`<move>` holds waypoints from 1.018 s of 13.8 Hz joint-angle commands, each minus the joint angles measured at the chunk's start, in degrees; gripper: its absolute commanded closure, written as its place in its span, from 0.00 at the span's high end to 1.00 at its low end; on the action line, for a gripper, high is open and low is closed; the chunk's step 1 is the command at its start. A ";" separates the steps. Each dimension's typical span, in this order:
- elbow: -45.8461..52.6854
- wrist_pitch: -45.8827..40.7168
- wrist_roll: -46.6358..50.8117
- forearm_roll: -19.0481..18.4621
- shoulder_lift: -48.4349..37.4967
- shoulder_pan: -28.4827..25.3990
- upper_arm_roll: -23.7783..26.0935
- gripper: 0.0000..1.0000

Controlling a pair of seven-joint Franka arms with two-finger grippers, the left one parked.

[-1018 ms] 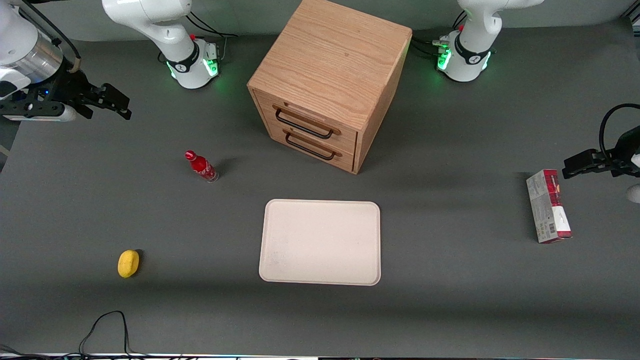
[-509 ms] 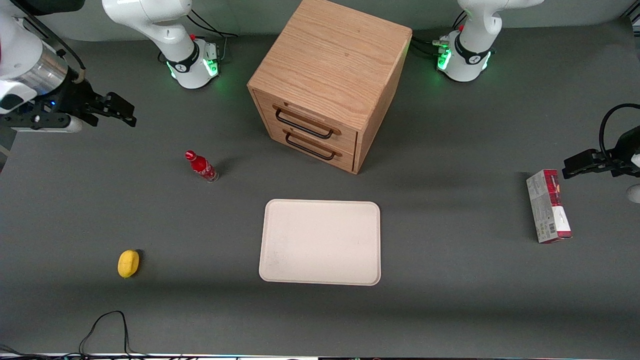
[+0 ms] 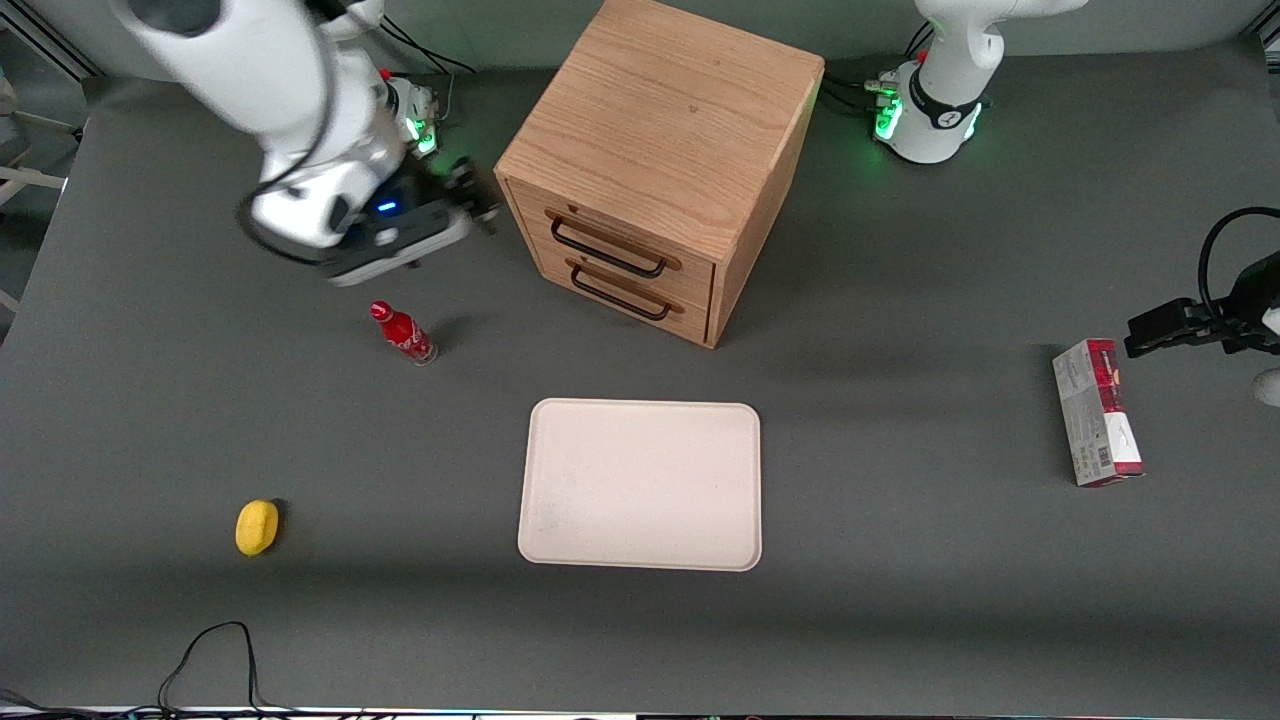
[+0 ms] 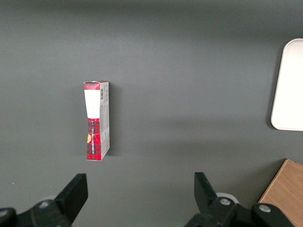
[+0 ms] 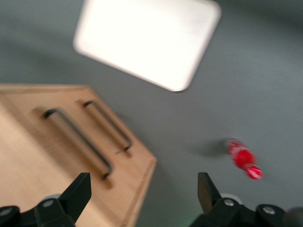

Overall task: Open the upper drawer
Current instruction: 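Move the open right gripper to the upper drawer's black handle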

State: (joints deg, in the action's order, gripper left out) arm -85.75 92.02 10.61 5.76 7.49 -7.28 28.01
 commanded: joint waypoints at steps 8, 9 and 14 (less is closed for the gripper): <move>-0.02 -1.14 -29.92 8.65 10.61 0.34 5.30 1.00; -1.07 0.17 -31.34 8.39 11.49 0.34 5.30 1.00; -7.22 9.13 -33.55 6.80 13.96 -0.10 5.39 1.00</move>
State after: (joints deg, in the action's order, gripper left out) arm -90.45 97.85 -21.53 13.11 21.71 -7.03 33.23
